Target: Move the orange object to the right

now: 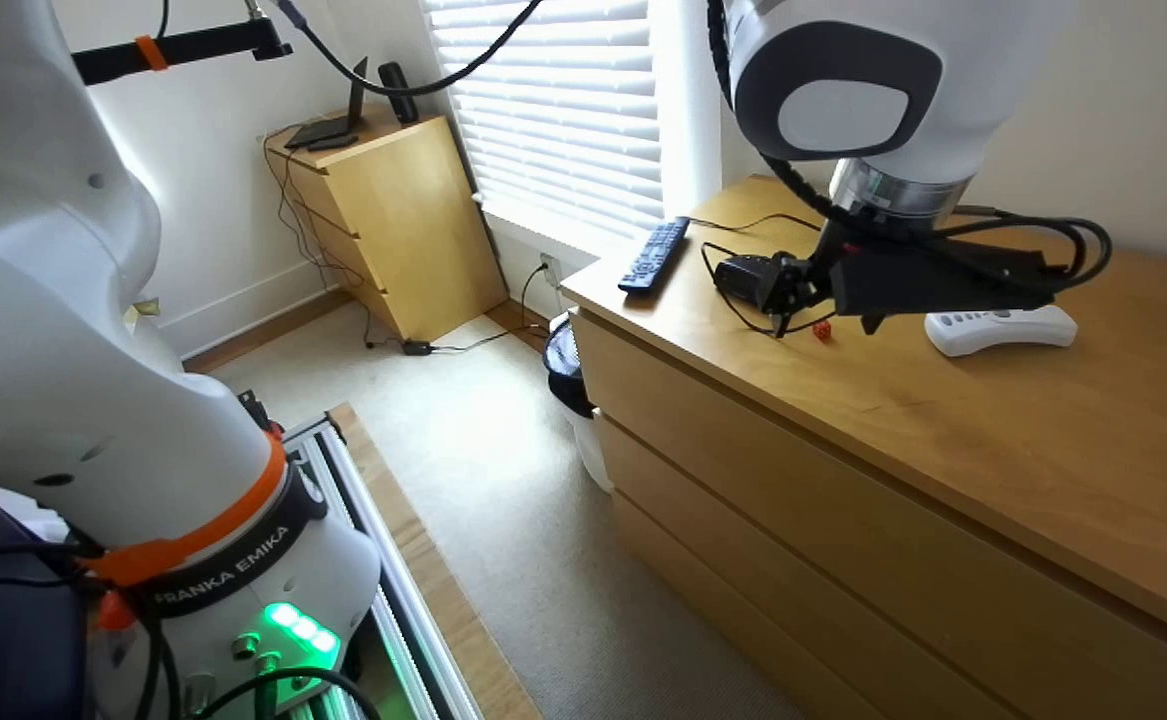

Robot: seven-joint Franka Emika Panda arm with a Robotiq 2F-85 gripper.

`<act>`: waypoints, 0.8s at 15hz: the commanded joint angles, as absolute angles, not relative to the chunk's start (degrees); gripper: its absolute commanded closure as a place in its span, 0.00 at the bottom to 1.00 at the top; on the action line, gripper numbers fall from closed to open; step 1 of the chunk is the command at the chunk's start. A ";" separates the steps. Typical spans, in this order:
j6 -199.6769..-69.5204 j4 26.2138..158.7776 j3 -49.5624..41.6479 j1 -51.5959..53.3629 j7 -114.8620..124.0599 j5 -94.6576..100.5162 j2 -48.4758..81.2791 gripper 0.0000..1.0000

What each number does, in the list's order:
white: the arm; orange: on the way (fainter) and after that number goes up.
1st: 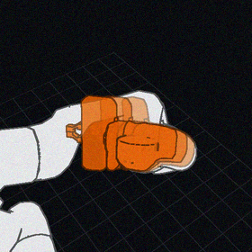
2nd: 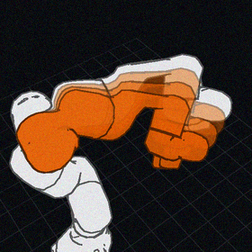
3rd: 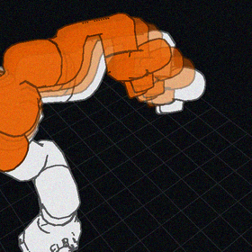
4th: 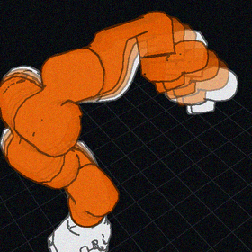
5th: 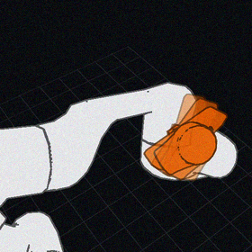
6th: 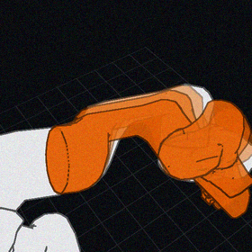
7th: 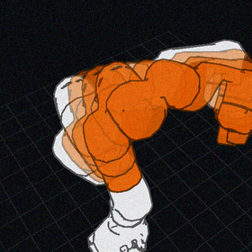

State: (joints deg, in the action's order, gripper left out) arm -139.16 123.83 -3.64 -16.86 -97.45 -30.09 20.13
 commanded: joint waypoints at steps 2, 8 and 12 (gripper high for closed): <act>-138.90 120.05 -0.54 -19.87 -103.14 -31.62 24.75 0.00; -139.21 117.05 2.60 -22.05 -108.48 -32.34 28.01 0.00; -139.78 116.11 3.96 -23.01 -111.19 -33.06 29.36 0.19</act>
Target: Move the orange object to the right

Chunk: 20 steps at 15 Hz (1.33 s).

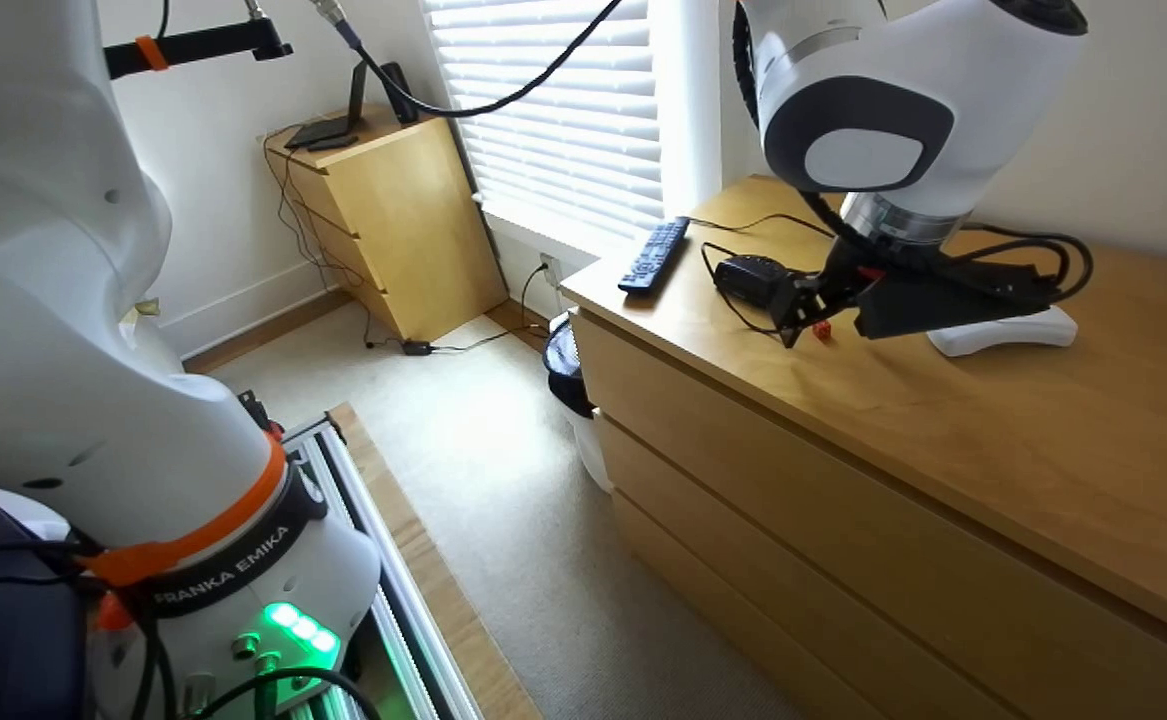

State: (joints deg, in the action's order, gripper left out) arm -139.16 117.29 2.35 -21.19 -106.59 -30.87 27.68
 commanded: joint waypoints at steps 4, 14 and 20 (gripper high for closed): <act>-139.61 115.49 4.72 -23.69 -114.48 -34.58 29.94 0.43; -139.02 114.73 4.78 -23.32 -120.16 -39.88 30.73 0.66; -139.13 114.98 3.97 -22.42 -118.70 -42.61 30.55 0.96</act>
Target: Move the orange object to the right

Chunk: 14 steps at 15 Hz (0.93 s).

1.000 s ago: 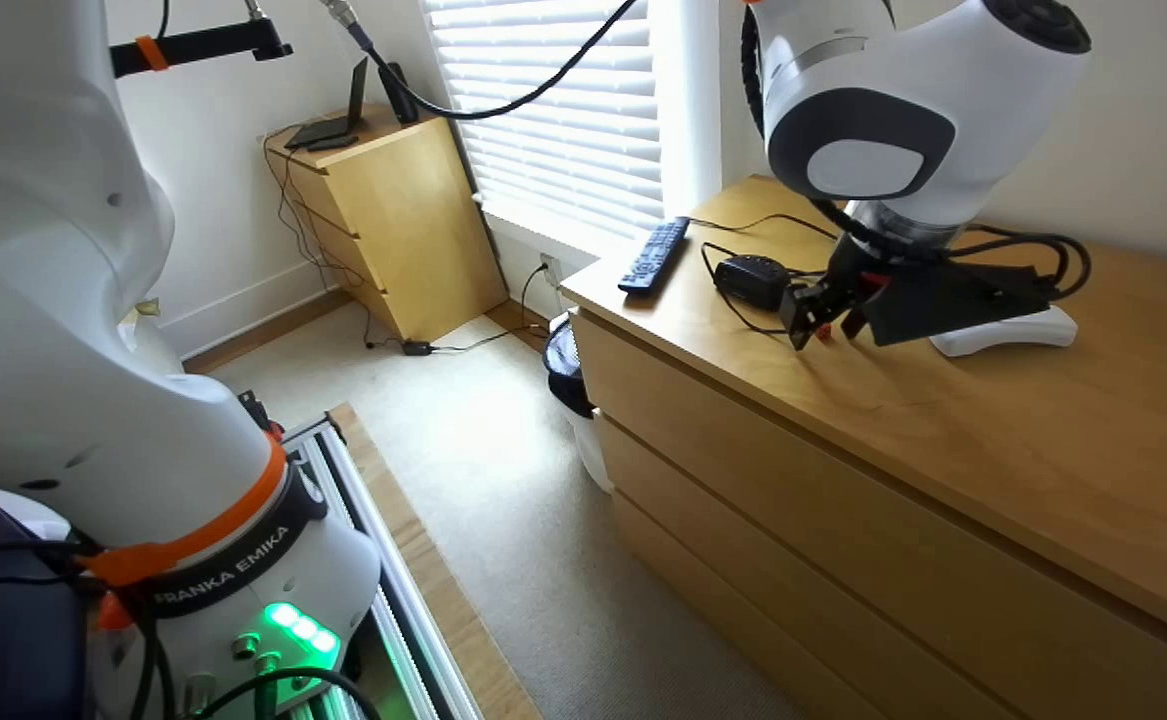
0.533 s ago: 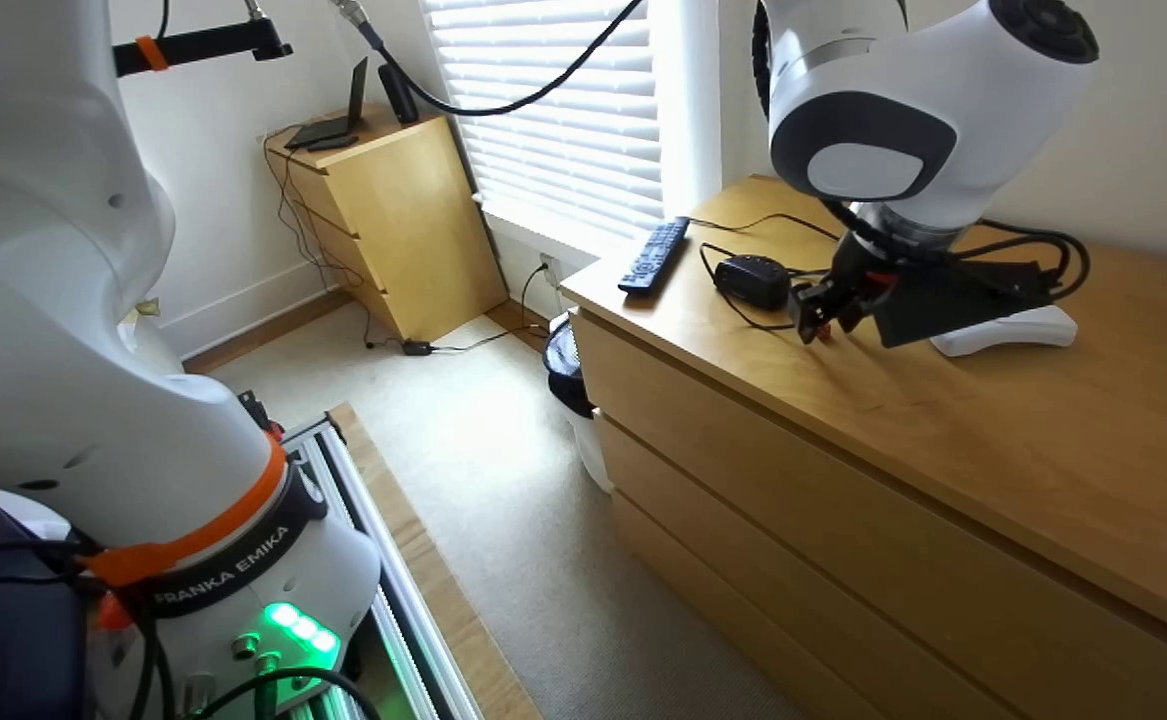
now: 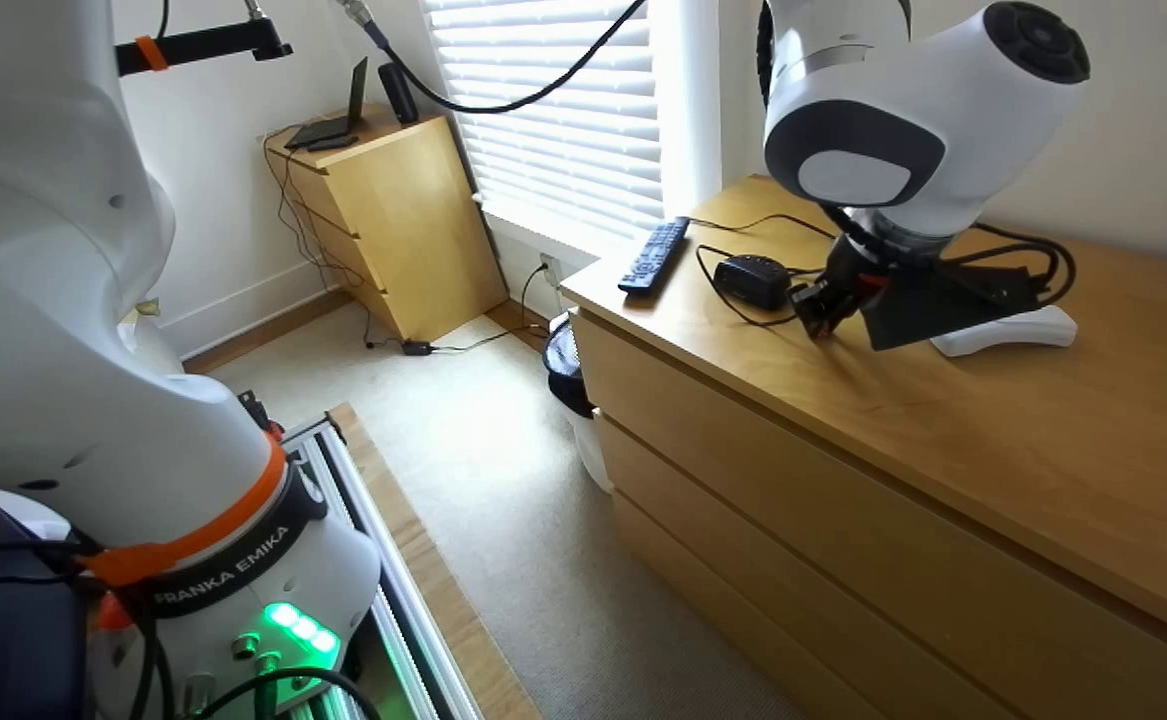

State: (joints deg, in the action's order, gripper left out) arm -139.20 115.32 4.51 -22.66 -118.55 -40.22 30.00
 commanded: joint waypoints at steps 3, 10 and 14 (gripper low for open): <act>-140.99 116.70 1.28 -20.28 -110.21 -41.69 27.95 0.96; -142.28 119.31 -5.38 -16.34 -84.04 -31.73 20.41 0.96; -143.78 119.52 -7.03 -15.28 -69.91 -23.13 17.52 0.96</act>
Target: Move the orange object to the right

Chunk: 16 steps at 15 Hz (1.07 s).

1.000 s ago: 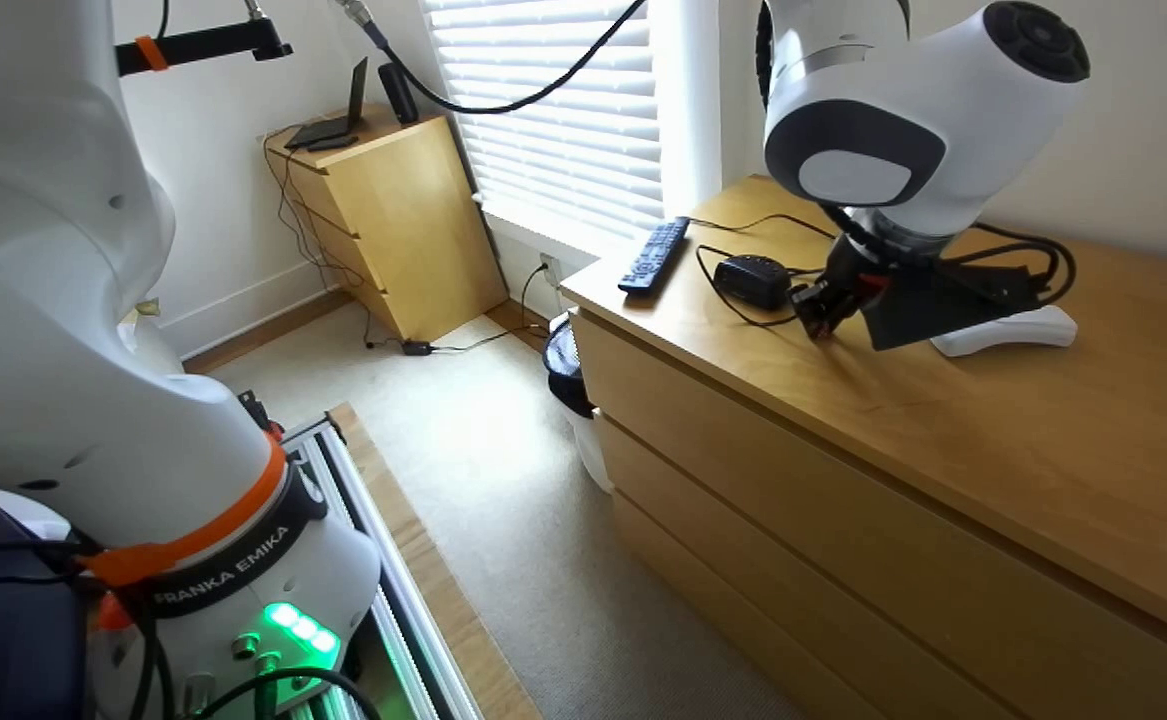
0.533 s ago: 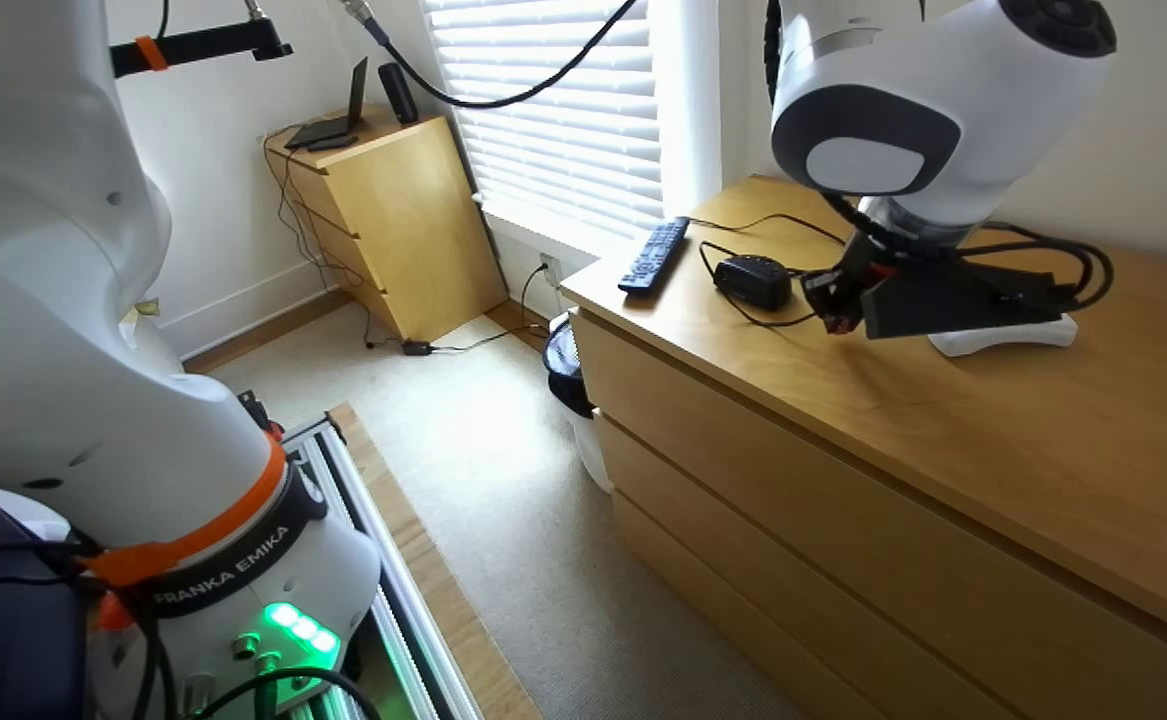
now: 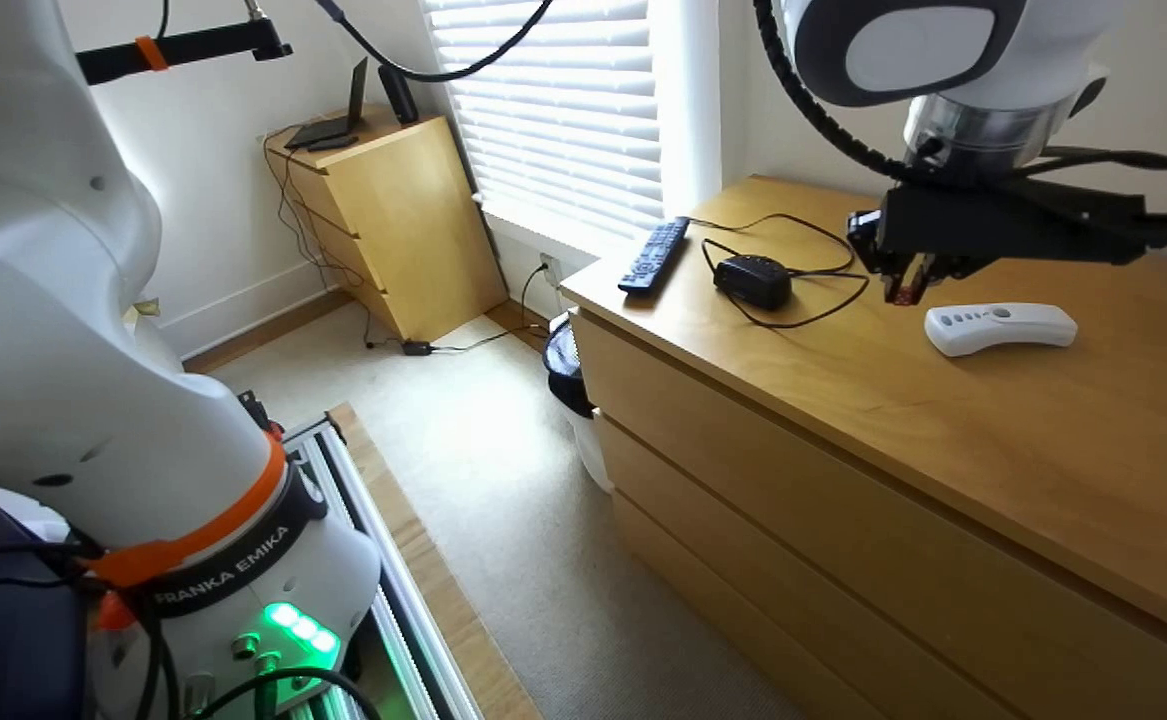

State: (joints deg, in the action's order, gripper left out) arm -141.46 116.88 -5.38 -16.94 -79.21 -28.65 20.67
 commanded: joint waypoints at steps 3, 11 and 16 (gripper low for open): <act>-144.19 118.71 -7.44 -14.79 -60.61 -18.06 16.16 0.96; -148.52 113.62 -7.49 -16.57 -44.75 -14.05 18.97 0.96; -149.35 111.49 -8.79 -18.17 -37.98 -11.85 22.23 0.96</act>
